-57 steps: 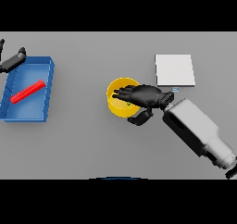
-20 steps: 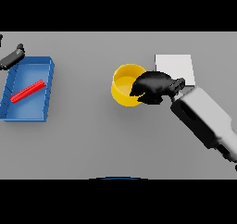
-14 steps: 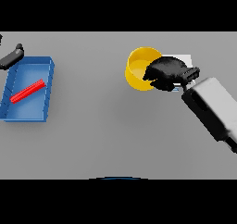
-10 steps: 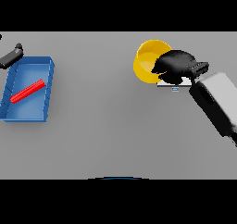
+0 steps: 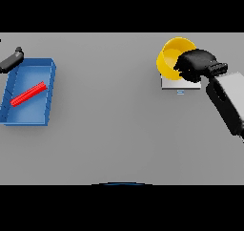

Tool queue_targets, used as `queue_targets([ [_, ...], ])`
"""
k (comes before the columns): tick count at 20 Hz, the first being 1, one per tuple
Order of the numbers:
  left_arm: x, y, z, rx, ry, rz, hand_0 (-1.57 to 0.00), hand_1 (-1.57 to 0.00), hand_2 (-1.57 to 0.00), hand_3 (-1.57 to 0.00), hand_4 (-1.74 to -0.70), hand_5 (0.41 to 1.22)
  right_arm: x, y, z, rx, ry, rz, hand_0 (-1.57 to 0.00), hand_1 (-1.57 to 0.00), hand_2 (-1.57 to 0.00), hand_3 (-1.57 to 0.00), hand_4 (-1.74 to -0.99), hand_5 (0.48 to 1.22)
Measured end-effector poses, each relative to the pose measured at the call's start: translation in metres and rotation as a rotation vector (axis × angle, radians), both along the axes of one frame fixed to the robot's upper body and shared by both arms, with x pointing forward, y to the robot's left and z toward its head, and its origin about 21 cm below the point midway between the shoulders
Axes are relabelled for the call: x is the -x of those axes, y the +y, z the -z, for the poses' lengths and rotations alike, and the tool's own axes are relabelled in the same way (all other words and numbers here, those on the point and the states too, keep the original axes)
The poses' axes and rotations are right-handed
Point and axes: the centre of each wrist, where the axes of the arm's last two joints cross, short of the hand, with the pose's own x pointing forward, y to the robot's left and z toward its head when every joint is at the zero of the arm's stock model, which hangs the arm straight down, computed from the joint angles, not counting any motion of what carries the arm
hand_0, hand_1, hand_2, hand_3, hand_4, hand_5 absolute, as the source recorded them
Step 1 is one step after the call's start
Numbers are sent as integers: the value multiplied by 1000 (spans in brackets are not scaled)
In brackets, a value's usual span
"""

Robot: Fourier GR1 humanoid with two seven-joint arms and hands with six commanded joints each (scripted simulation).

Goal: Pick up the red beaker and tilt it to pour out 1 green nut into yellow bowl. Pick up the yellow bowl and place it on the metallic measuring scale.

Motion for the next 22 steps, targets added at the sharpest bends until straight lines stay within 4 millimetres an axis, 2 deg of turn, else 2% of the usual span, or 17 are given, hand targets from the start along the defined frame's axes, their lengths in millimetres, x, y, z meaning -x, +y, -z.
queue_targets([
  [2,-1,2,-1,-9,-1,-11,1,1,1,1,-838,772,-3,-9,3,6,8,14,-1510,-1368,-1451,-1530,-1730,1221],
  [4,-2,-2,-3,2,1,-10,1,1,1,1,-846,780,-7,-9,3,18,8,40,-1482,-1314,-1403,-1545,-1730,1221],
  [8,0,5,-5,-21,11,-18,1,1,1,1,-839,786,-7,-17,13,25,34,46,-1392,-1205,-1322,-1560,-1730,1221],
  [9,1,5,-4,-17,8,-15,1,1,1,1,-838,776,-6,-19,14,23,28,52,-1397,-1205,-1316,-1562,-1730,1221],
  [11,-3,4,-4,-11,11,-17,1,1,1,1,-840,771,-9,-21,17,17,30,62,-1417,-1230,-1402,-1536,-1728,1221],
  [12,-4,5,-4,-9,8,-21,1,1,1,1,-841,772,-10,-19,15,10,35,65,-1404,-1181,-1293,-1543,-1670,1221],
  [13,-2,7,2,-3,9,-14,1,1,1,1,-843,773,-10,-21,15,2,45,61,-1410,-1150,-1182,-1387,-1644,1221],
  [15,-1,5,0,-12,13,-10,1,1,1,1,-845,773,-10,-21,16,0,64,84,-1194,-911,-905,-1101,-1600,1090],
  [17,-2,8,0,-1,10,-16,1,1,1,1,-849,767,-13,-17,16,-10,78,110,-947,-687,-672,-879,-1564,991],
  [19,-4,5,-2,0,5,-12,1,1,1,1,-848,766,-14,-20,10,-14,95,121,-710,-521,-522,-723,-1540,923],
  [22,-5,1,1,-9,5,-5,1,1,1,1,-854,771,-14,-23,12,-8,118,126,-372,-279,-345,-558,-1501,865],
])
